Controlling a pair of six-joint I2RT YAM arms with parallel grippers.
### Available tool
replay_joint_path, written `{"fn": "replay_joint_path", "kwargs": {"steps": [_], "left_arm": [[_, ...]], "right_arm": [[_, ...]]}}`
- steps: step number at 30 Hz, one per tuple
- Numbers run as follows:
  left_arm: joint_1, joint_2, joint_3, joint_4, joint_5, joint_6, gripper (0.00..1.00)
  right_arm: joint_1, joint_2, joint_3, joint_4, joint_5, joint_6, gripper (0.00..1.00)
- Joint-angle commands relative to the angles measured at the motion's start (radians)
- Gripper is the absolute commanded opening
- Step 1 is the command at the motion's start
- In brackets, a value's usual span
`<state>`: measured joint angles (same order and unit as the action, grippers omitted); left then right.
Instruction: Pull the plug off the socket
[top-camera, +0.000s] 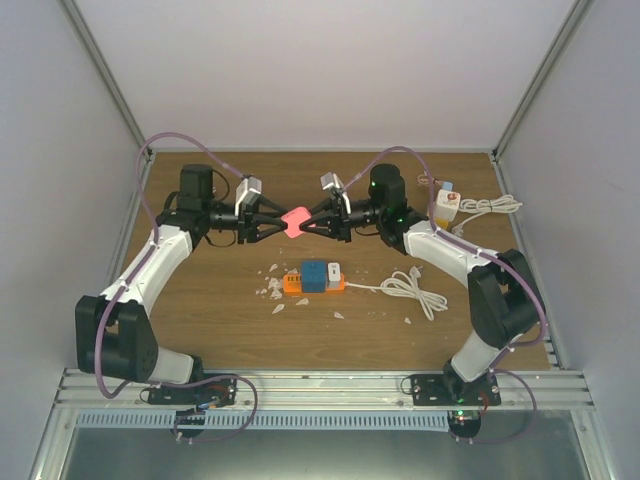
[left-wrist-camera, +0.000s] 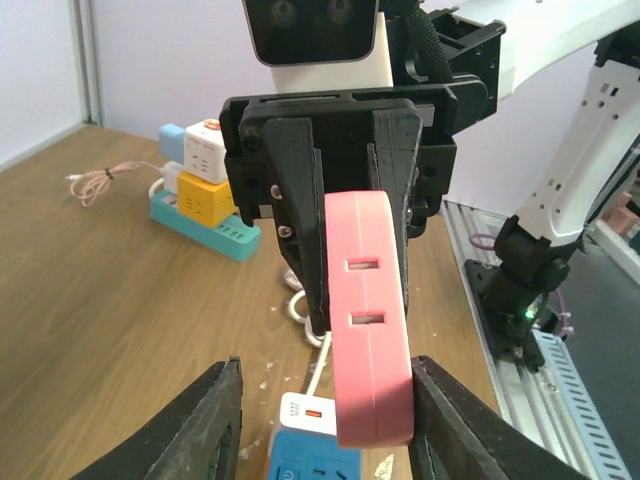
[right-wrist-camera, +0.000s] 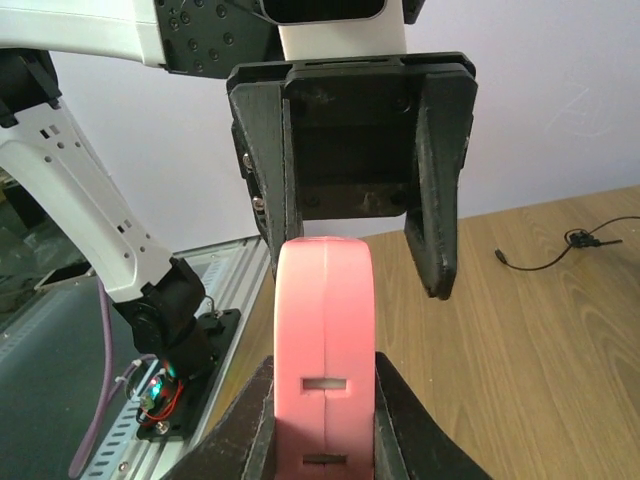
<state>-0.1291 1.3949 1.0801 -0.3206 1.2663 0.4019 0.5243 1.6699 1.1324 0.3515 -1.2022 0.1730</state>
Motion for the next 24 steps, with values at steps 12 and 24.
{"fn": "replay_joint_path", "kwargs": {"steps": [12,24], "left_arm": [[0.029,0.078,0.006,0.059,0.024,-0.032,0.00],[0.236,0.339,0.103,0.178,-0.129,-0.168,0.00]], "right_arm": [[-0.030,-0.013,0.010,-0.093,0.018,-0.094,0.44],[-0.104,-0.066,-0.052,-0.364,0.169,-0.404,0.87]]}}
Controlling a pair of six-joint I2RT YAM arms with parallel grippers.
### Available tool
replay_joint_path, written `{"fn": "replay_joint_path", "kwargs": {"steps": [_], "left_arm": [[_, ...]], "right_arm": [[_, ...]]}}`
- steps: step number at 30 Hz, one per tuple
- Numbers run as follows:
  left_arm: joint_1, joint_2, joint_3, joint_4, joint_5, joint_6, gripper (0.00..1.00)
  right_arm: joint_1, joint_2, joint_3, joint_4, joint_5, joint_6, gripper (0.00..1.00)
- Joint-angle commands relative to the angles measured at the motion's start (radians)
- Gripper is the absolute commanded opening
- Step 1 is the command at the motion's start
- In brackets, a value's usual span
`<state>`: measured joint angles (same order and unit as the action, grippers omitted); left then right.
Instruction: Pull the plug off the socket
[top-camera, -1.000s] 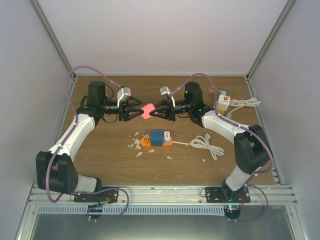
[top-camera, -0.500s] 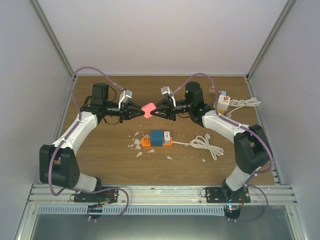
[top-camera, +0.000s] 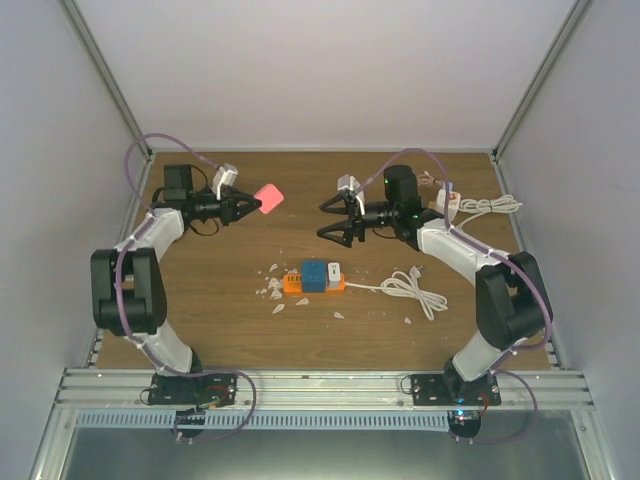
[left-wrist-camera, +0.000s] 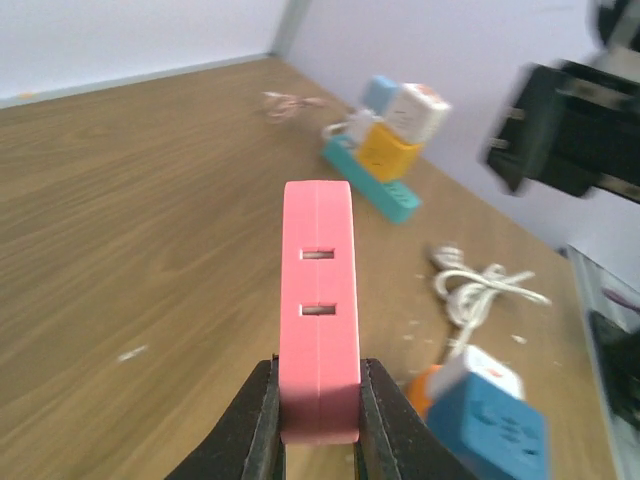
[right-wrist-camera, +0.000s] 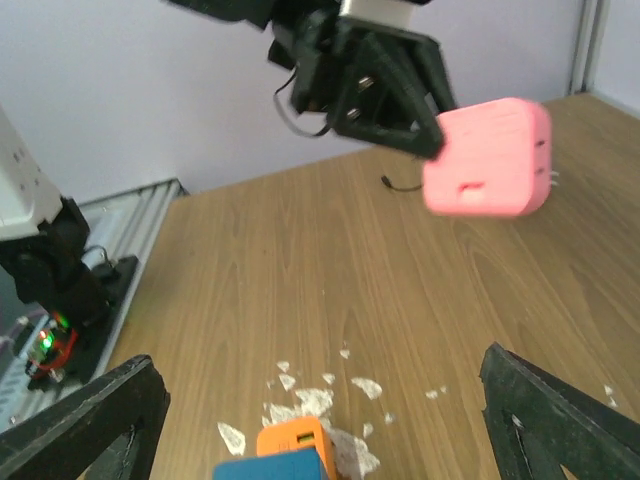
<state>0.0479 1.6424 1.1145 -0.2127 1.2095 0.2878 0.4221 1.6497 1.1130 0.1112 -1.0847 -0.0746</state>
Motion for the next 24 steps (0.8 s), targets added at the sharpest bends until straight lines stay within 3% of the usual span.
{"fn": "replay_joint_path", "kwargs": {"steps": [1,12,21,24], "left_arm": [[0.074,0.128,0.092,0.066,-0.074,-0.063,0.00],[0.121,0.422,0.301,0.078,-0.358,-0.166,0.00],[0.122,0.560,0.424,0.017,-0.438,-0.173,0.01],[0.122,0.589,0.449,-0.008,-0.462,-0.171,0.05]], "right_arm": [[-0.002,-0.052,-0.042,-0.144,0.063,-0.183,0.88],[-0.002,-0.086,-0.103,-0.243,0.115,-0.338,0.91],[0.000,-0.097,-0.045,-0.239,0.080,-0.255,0.99],[0.000,-0.103,-0.005,-0.237,0.055,-0.214,0.99]]}}
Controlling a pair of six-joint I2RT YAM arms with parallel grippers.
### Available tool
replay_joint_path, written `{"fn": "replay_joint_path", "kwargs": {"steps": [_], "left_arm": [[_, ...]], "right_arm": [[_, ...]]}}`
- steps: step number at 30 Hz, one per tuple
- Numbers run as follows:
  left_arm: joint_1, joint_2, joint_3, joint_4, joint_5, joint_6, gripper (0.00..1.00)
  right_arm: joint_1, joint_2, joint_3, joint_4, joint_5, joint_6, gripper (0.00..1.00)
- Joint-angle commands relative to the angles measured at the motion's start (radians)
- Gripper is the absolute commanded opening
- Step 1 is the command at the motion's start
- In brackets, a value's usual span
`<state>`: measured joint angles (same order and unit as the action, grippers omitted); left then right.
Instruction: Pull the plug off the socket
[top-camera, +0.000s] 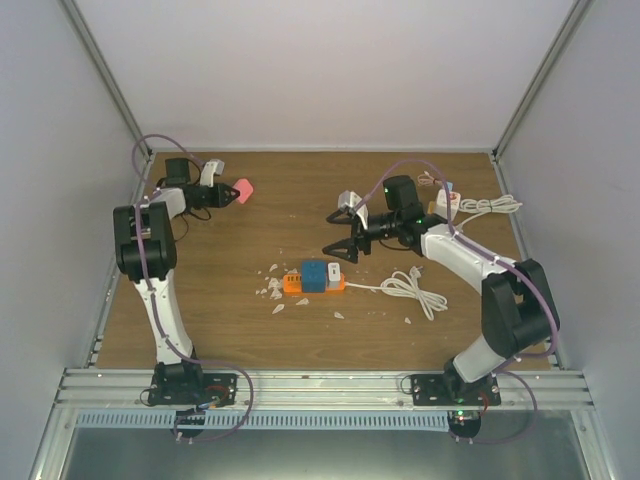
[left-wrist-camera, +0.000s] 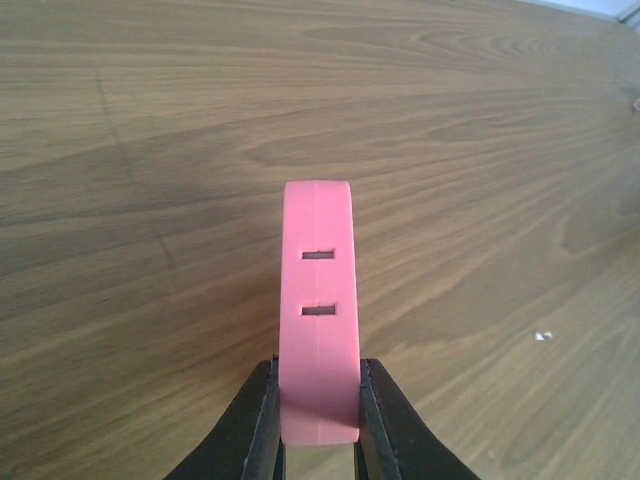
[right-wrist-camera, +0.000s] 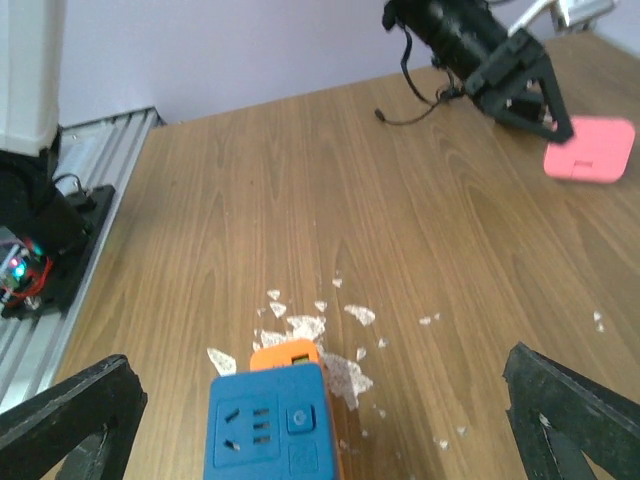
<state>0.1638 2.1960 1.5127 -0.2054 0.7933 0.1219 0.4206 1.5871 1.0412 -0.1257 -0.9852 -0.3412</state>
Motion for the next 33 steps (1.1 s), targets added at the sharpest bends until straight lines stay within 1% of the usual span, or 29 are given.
{"fn": "replay_joint_path", "kwargs": {"steps": [1,6,10,14,16,17,21,25,29,33], "left_arm": [[0.007,0.040,0.053,-0.018,-0.053,-0.005,0.09],[0.010,0.042,0.055,-0.049,-0.051,0.020,0.36],[0.007,-0.003,0.038,-0.096,-0.030,0.078,0.58],[-0.015,-0.133,-0.031,-0.140,-0.033,0.204,0.75],[-0.038,-0.204,-0.068,-0.194,0.010,0.322,0.88],[-0.049,-0.236,-0.086,-0.229,0.045,0.379,0.92],[-0.129,-0.365,-0.198,-0.345,0.136,0.605,0.97],[-0.238,-0.470,-0.357,-0.364,0.186,0.778,0.98],[-0.309,-0.528,-0.476,-0.335,0.216,0.890,0.99],[-0.350,-0.516,-0.508,-0.344,0.269,0.971,0.99]], "right_arm": [[0.001,-0.042,0.080,0.000,-0.052,0.066,1.00],[0.001,-0.052,0.136,0.022,-0.084,0.137,1.00],[0.001,-0.057,0.168,0.068,-0.131,0.225,1.00],[0.001,-0.062,0.173,0.172,-0.149,0.361,1.00],[0.001,-0.061,0.182,0.234,-0.148,0.462,1.00],[0.002,-0.059,0.191,0.262,-0.148,0.506,1.00],[0.001,-0.052,0.235,0.331,-0.133,0.654,1.00],[0.000,-0.040,0.273,0.333,-0.132,0.719,1.00],[-0.003,-0.039,0.294,0.358,-0.130,0.804,1.00],[-0.011,-0.031,0.328,0.387,-0.127,0.892,1.00]]}}
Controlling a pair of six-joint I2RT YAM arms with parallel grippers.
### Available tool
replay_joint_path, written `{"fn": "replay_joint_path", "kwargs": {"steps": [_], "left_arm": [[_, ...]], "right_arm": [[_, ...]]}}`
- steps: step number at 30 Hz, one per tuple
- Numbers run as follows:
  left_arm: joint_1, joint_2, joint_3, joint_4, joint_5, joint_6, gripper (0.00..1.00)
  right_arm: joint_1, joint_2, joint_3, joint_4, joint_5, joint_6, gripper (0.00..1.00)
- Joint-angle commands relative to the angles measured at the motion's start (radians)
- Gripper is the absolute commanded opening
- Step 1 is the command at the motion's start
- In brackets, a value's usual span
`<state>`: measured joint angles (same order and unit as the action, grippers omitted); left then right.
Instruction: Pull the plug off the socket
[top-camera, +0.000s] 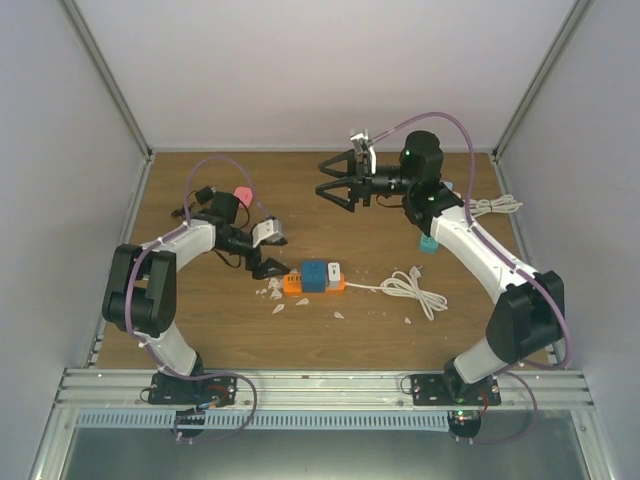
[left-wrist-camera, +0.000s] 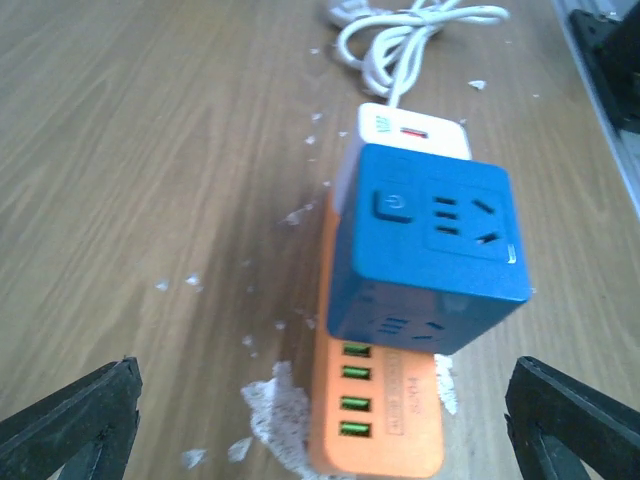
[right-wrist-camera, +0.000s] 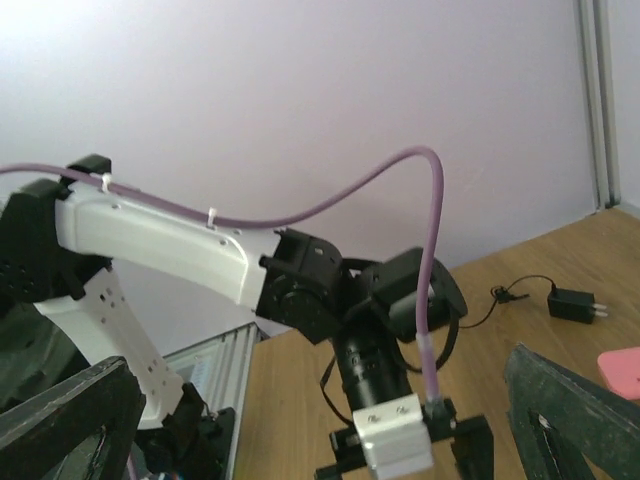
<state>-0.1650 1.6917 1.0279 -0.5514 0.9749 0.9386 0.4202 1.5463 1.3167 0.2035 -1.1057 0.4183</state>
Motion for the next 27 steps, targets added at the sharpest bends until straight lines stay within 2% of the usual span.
{"fn": "replay_joint_path", "kwargs": {"steps": [1,6,10,19,23,27], "left_arm": [[-0.026,-0.009,-0.035,0.012,0.099,0.160,0.99],[-0.104,-0.043,-0.111,0.138,0.015,0.137,0.99],[-0.141,-0.062,-0.159,0.243,-0.028,0.090,0.99],[-0.212,-0.044,-0.166,0.312,-0.095,0.051,0.99],[-0.232,-0.036,-0.162,0.335,-0.117,0.033,0.98],[-0.249,-0.035,-0.146,0.313,-0.132,0.033,0.90]], "right_arm": [[-0.015,0.015,0.060,0.069,-0.008,0.160,1.00],[-0.035,0.019,0.066,0.168,-0.031,0.301,1.00],[-0.036,0.014,0.091,0.145,-0.028,0.309,1.00],[-0.037,-0.003,0.119,0.117,-0.027,0.343,1.00],[-0.047,-0.019,0.097,0.088,-0.054,0.260,1.00],[-0.082,-0.044,0.031,-0.024,-0.116,0.011,1.00]]}}
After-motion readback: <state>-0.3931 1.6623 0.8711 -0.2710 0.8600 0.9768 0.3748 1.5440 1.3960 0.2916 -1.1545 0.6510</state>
